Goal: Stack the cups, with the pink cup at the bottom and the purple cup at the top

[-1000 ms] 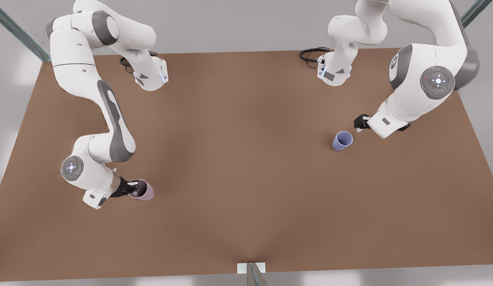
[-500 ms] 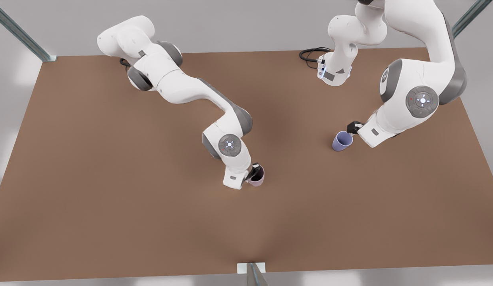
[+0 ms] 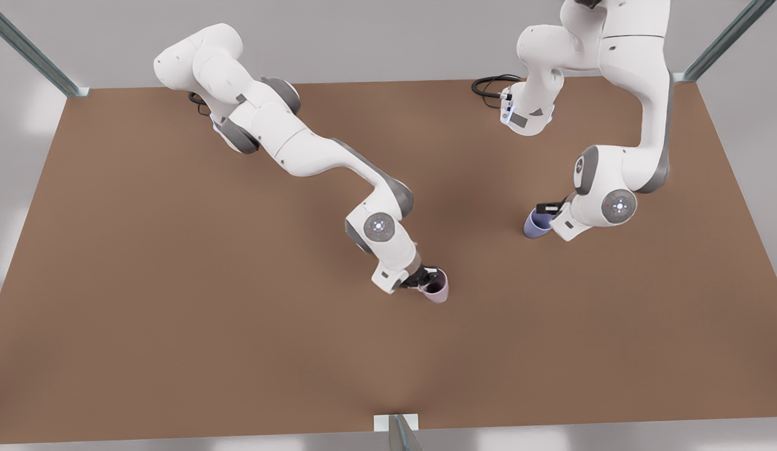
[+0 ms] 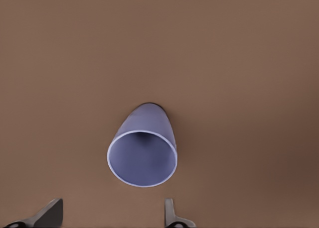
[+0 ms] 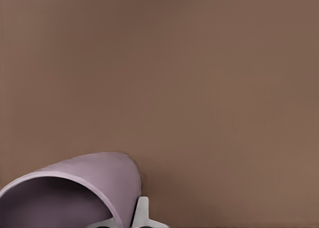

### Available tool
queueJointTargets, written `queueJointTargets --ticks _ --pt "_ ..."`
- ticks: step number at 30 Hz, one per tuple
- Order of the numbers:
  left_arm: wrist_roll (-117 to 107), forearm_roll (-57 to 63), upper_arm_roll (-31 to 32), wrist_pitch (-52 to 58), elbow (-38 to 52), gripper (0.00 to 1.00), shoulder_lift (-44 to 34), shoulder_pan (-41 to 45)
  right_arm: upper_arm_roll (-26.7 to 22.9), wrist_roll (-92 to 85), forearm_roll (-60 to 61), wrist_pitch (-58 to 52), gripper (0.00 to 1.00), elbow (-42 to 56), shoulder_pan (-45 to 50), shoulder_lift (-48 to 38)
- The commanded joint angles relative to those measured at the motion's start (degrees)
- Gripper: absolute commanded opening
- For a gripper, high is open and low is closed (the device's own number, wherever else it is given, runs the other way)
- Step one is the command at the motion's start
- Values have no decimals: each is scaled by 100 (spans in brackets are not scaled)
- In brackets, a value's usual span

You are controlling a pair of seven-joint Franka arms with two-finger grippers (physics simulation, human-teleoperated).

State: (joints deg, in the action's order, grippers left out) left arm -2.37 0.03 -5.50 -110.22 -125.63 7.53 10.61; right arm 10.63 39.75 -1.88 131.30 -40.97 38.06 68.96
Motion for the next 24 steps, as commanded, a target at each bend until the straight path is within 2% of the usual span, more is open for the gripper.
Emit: queueJointTargets --ticks 1,3,5,12,13,16,17,18,21,22,23,24 --pt "272 -65 -39 -1054 -137 100 -6 20 9 2037 -23 378 21 -8 0 -6" --pt "536 -65 -241 -1063 -154 100 3 20 9 2037 -23 361 21 -34 17 3" --pt "527 -65 -241 -1529 -462 100 20 20 18 2037 -23 317 21 -34 44 12" --pt "527 -73 -241 -1942 -647 100 143 20 62 2037 -23 141 21 -122 44 38" --pt "527 -73 -241 -1951 -655 100 169 20 71 2037 -23 141 28 -157 52 29" --pt "527 -73 -241 -1960 -655 100 231 20 62 2028 -23 80 29 -280 149 38" --pt "527 -73 -241 -1986 -655 100 284 20 62 2028 -23 71 36 -289 158 38" --pt "527 -73 -241 -2030 -664 100 319 20 62 2028 -23 71 48 -280 158 38" --pt "527 -73 -241 -2100 -664 100 416 20 53 2028 -23 106 75 -280 158 38" --pt "527 -73 -241 -2100 -664 100 425 20 53 2020 -23 132 82 -272 158 38" --pt "527 -73 -241 -2100 -664 100 425 29 53 2020 -23 150 82 -272 158 38" --pt "527 -73 -241 -2092 -664 84 425 29 53 2011 -23 167 85 -254 158 38"
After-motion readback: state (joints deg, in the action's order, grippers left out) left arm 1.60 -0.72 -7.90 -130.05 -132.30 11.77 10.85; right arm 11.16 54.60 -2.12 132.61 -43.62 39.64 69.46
